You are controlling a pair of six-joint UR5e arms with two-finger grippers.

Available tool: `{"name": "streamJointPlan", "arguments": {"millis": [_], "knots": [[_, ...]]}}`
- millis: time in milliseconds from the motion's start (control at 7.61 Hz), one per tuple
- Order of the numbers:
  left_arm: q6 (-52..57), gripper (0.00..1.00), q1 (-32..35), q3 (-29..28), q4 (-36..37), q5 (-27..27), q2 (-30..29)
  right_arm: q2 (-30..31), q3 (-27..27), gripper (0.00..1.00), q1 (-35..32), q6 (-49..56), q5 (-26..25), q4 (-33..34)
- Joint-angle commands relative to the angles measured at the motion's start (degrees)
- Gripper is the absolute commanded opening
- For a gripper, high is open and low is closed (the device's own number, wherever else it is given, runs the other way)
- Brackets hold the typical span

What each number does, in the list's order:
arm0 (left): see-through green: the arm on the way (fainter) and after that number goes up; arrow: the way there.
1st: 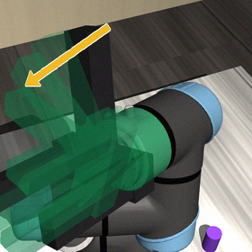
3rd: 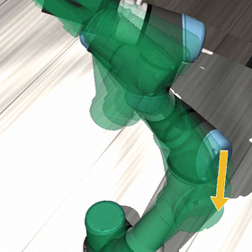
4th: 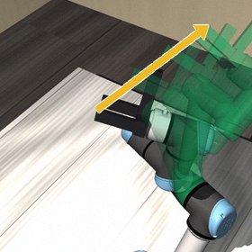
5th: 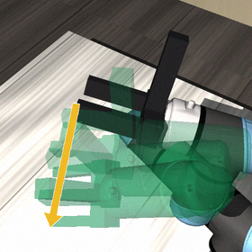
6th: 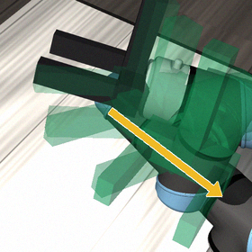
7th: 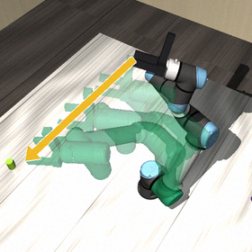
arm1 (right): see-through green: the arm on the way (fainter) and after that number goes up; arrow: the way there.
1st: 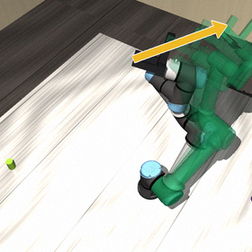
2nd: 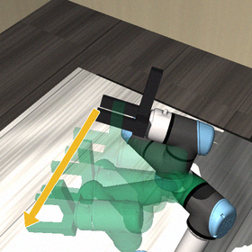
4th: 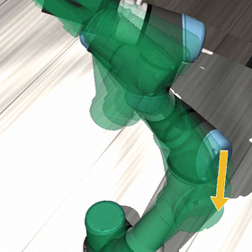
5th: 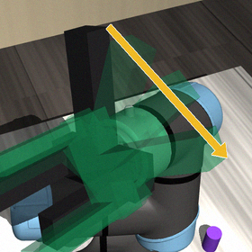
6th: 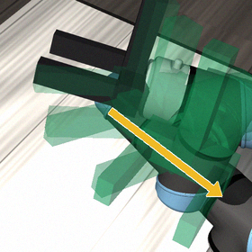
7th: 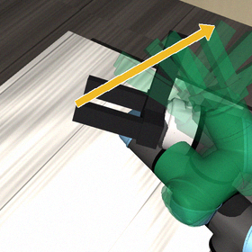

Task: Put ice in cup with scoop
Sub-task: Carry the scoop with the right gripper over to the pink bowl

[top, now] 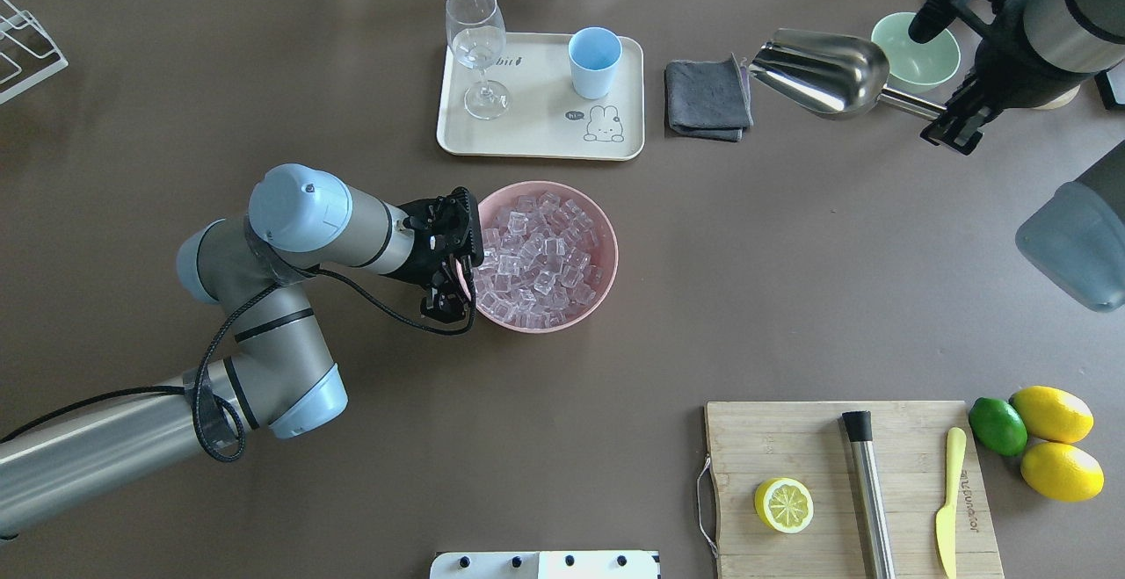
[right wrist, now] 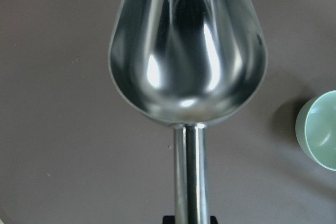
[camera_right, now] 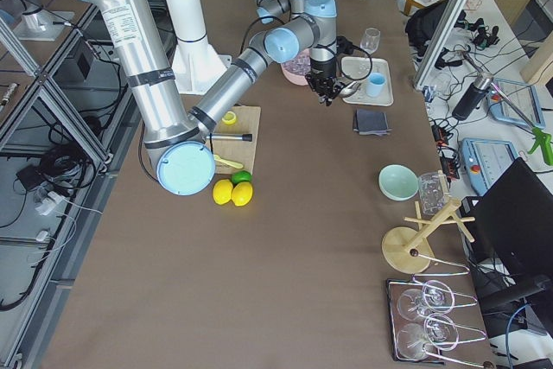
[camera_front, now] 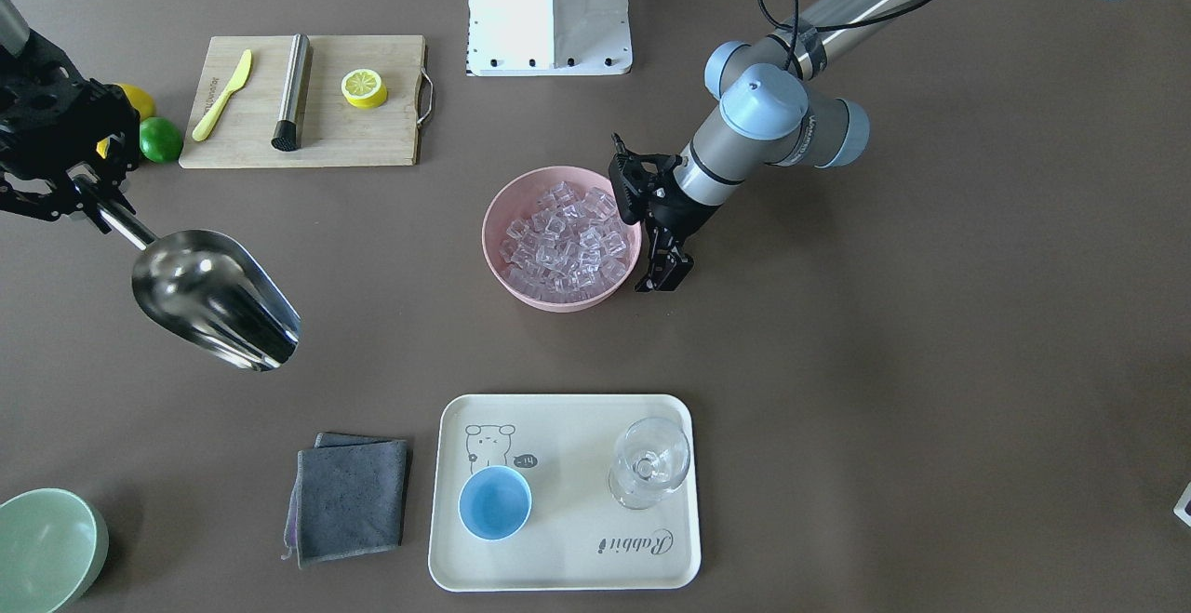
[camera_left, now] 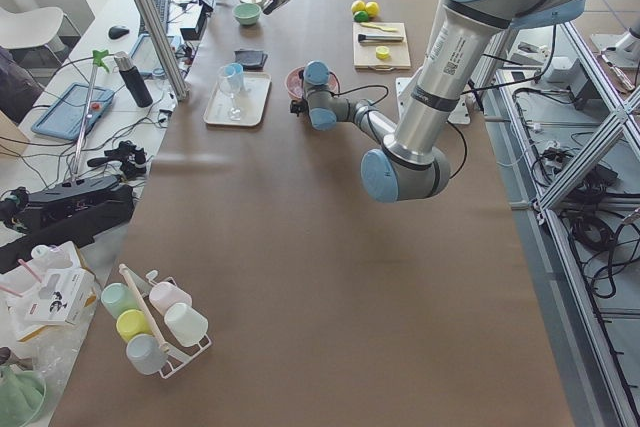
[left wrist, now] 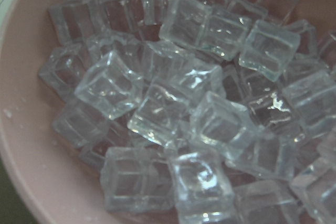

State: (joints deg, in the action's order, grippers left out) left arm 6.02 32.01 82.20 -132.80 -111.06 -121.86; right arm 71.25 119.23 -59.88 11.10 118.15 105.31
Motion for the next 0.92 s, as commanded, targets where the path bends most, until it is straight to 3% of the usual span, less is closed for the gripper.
{"name": "streamJointPlan", "arguments": {"millis": [0, 263, 657, 789], "knots": [[-0.22, 0.99, -0.19, -0.02, 0.09, 0.05, -0.22, -1.46, 0.38, 0.0, 5.45, 4.71, -2.22, 0.51], [-0.22, 0.99, -0.1, -0.02, 0.09, 0.05, -0.22, -4.17, -1.44, 0.0, 6.97, 8.64, -2.31, 1.38], [-0.14, 0.99, -0.1, -0.02, 0.0, 0.05, -0.13, -10.58, 0.73, 0.0, 9.69, 14.47, -3.1, 16.89], [-0.14, 0.99, -0.1, -0.02, 0.0, 0.05, -0.04, -11.82, 0.74, 0.0, 10.91, 14.47, -3.79, 17.9]]}}
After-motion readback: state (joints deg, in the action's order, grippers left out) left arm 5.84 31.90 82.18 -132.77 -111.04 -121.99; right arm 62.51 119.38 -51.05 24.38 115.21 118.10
